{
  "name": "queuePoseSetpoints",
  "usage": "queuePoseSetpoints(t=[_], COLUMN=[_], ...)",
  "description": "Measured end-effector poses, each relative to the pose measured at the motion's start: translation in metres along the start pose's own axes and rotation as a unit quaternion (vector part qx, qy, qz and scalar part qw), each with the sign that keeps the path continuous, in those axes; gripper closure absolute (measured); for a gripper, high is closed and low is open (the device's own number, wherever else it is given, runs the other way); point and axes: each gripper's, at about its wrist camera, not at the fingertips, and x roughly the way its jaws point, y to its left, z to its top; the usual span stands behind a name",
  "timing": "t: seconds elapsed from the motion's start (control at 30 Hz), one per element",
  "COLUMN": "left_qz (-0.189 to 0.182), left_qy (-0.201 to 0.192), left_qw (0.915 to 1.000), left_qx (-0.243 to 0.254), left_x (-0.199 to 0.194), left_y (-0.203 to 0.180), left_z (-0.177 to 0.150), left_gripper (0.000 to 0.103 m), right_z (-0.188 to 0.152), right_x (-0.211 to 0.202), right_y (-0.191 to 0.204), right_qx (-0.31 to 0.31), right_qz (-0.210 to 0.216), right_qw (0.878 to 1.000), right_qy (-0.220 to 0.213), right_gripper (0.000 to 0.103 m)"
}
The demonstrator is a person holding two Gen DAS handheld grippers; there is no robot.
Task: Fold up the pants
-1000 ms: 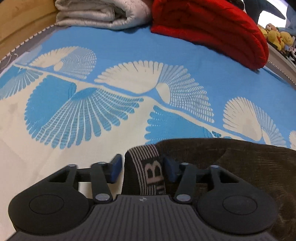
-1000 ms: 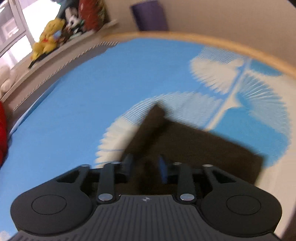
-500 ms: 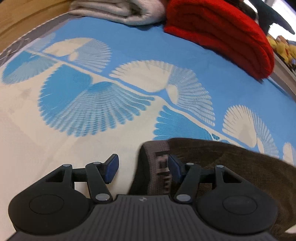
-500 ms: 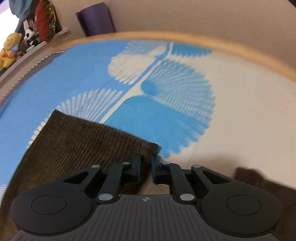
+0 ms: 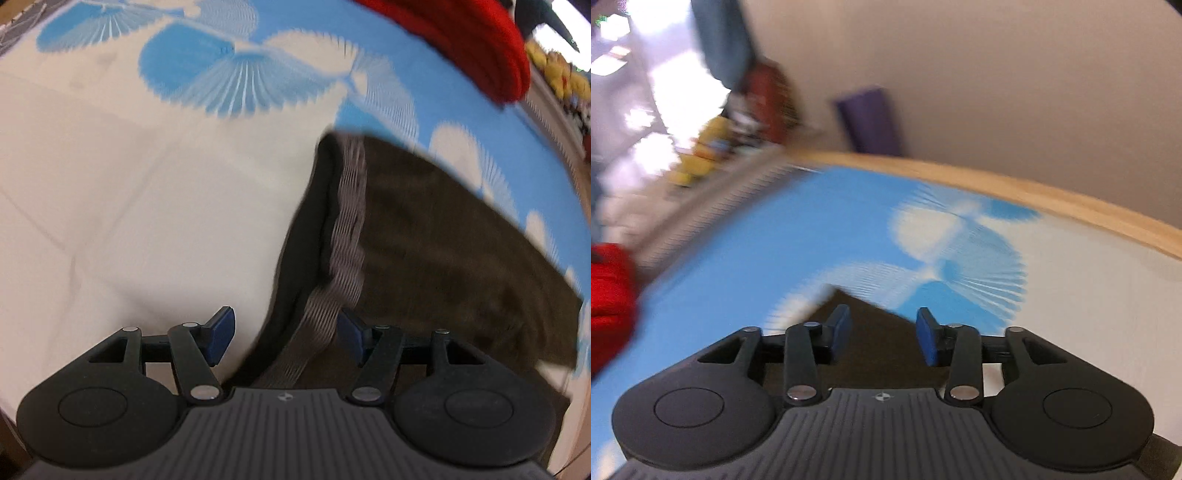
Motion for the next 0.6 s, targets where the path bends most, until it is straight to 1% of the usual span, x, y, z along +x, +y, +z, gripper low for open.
queuePoseSetpoints(t=[0.07, 0.13, 0.17, 0.2, 0.23, 0.27, 0.37, 0.4, 0.43, 0.47, 0.53, 0.57, 0.6], left_qz=[0.009, 0.013, 0.017, 0.024, 0.026, 0.025, 0.007, 0.003, 0.003, 0.007, 0.021, 0.026, 0.032], left_qy=[-0.003, -0.004, 0.001, -0.002, -0.016, -0.02, -0.001, 0.006, 0.011, 0.018, 0.019, 0.015, 0.011], left_qw=[0.9996, 0.999, 0.998, 0.996, 0.9937, 0.9927, 0.9927, 0.9925, 0.992, 0.9908, 0.987, 0.9852, 0.9827], left_qx=[0.026, 0.043, 0.061, 0.086, 0.108, 0.116, 0.121, 0.122, 0.126, 0.134, 0.158, 0.169, 0.182], left_x=[0.008, 0.015, 0.018, 0.017, 0.014, 0.014, 0.02, 0.024, 0.028, 0.032, 0.035, 0.036, 0.037], left_y=[0.001, 0.006, 0.006, 0.005, 0.005, 0.006, 0.012, 0.012, 0.01, 0.007, -0.001, -0.004, -0.007], left_z=[-0.019, -0.036, -0.042, -0.047, -0.051, -0.052, -0.055, -0.056, -0.056, -0.058, -0.062, -0.063, -0.065], left_gripper=[0.036, 0.036, 0.036, 0.036, 0.035, 0.031, 0.031, 0.031, 0.032, 0.035, 0.042, 0.047, 0.049], right_z=[0.0, -0.003, -0.006, -0.01, -0.015, -0.021, -0.043, -0.056, -0.069, -0.083, -0.1, -0.107, -0.11], right_x=[-0.04, -0.081, -0.102, -0.12, -0.138, -0.156, -0.194, -0.201, -0.204, -0.207, -0.195, -0.194, -0.188], right_y=[0.013, 0.026, 0.03, 0.034, 0.038, 0.04, 0.041, 0.04, 0.041, 0.042, 0.055, 0.059, 0.06], right_qx=[-0.018, -0.037, -0.047, -0.059, -0.076, -0.091, -0.127, -0.141, -0.151, -0.167, -0.229, -0.236, -0.233], right_qz=[0.048, 0.099, 0.122, 0.142, 0.162, 0.178, 0.203, 0.201, 0.189, 0.173, 0.094, 0.071, 0.067], right_qw=[0.999, 0.994, 0.991, 0.988, 0.984, 0.98, 0.97, 0.968, 0.969, 0.969, 0.969, 0.969, 0.969], right_qy=[-0.01, -0.012, -0.015, -0.017, -0.019, -0.024, -0.046, -0.052, -0.053, -0.048, 0.009, 0.023, 0.045], right_gripper=[0.059, 0.059, 0.059, 0.058, 0.058, 0.058, 0.051, 0.047, 0.046, 0.046, 0.048, 0.048, 0.048])
